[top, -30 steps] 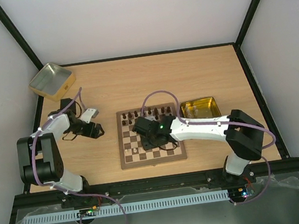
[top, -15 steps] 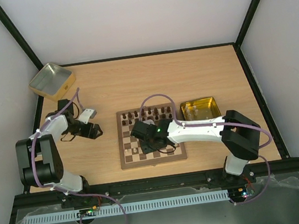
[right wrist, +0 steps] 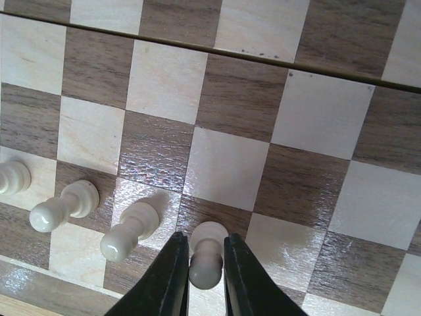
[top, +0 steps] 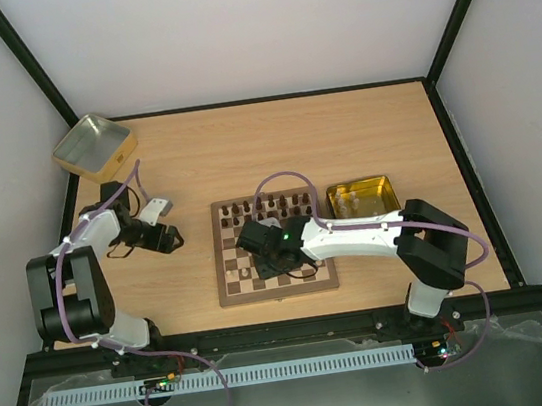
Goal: Set up the chess pieces on the board
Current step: Place the chess piece on the chessboard, then pick up the chess piece from the storage box, then place the chess piece on the chessboard.
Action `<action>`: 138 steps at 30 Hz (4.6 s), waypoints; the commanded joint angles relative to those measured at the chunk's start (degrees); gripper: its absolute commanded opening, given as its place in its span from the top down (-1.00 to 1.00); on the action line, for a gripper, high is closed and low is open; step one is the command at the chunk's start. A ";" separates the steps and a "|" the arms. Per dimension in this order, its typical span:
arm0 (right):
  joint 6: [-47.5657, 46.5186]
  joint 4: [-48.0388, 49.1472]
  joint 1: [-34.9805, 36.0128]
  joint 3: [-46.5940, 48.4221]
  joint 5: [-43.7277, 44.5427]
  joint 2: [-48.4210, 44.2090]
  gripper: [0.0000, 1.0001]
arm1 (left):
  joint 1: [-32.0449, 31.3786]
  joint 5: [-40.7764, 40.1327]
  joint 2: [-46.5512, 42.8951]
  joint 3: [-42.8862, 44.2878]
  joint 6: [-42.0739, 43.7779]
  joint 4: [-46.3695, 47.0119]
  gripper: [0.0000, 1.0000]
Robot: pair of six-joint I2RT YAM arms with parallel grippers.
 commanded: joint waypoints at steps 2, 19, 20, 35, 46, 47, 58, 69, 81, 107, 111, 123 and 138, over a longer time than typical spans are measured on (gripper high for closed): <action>0.81 -1.08 0.39 1.57 1.84 0.82 0.66 | 0.42 1.11 -1.55 -0.71 0.99 -1.52 -0.63; 2.66 -8.73 -2.75 4.08 12.29 -6.50 0.59 | 0.42 1.13 -1.58 -0.73 1.06 -1.57 -0.63; 2.78 -9.23 -4.39 2.73 12.68 -8.42 0.59 | 0.42 1.12 -1.51 -0.70 1.06 -1.57 -0.63; -4.48 -7.48 -45.47 -20.66 1.40 -28.27 0.59 | 0.59 1.77 -0.08 -0.26 1.55 -2.10 -0.63; -7.25 -0.70 -51.42 -21.04 -0.27 -21.25 0.60 | 1.99 1.86 0.86 -0.73 3.00 -2.90 -0.63; -7.63 -0.77 -52.05 -20.80 -0.17 -21.17 0.60 | 2.20 1.85 0.89 -0.88 3.22 -2.91 -0.63; -9.71 -0.51 -54.67 -19.18 0.40 -19.21 0.59 | 3.06 1.45 1.09 -2.00 4.22 -2.34 -0.63; -10.36 1.35 -56.44 -17.34 -0.39 -15.52 0.59 | 3.14 1.63 1.24 -2.02 4.38 -2.43 -0.63; -10.26 2.02 -56.49 -17.47 -0.26 -13.93 0.60 | 3.13 2.33 1.84 -1.73 4.93 -2.92 -0.63; -10.76 -2.30 -56.48 -16.69 2.96 -19.75 0.88 | 3.50 2.87 1.85 -1.60 5.28 -3.18 -0.63; -10.99 -5.72 -55.92 -14.14 2.78 -23.02 0.89 | 3.49 3.03 2.21 -1.46 5.46 -3.41 -0.63; -2.20 -13.42 -35.93 -7.23 6.33 -29.00 0.89 | 3.50 2.67 2.67 -1.52 5.28 -3.20 -0.63; 6.44 -10.20 -5.80 -2.12 6.90 -16.64 0.89 | 3.43 1.88 2.60 -1.88 4.49 -2.17 -0.63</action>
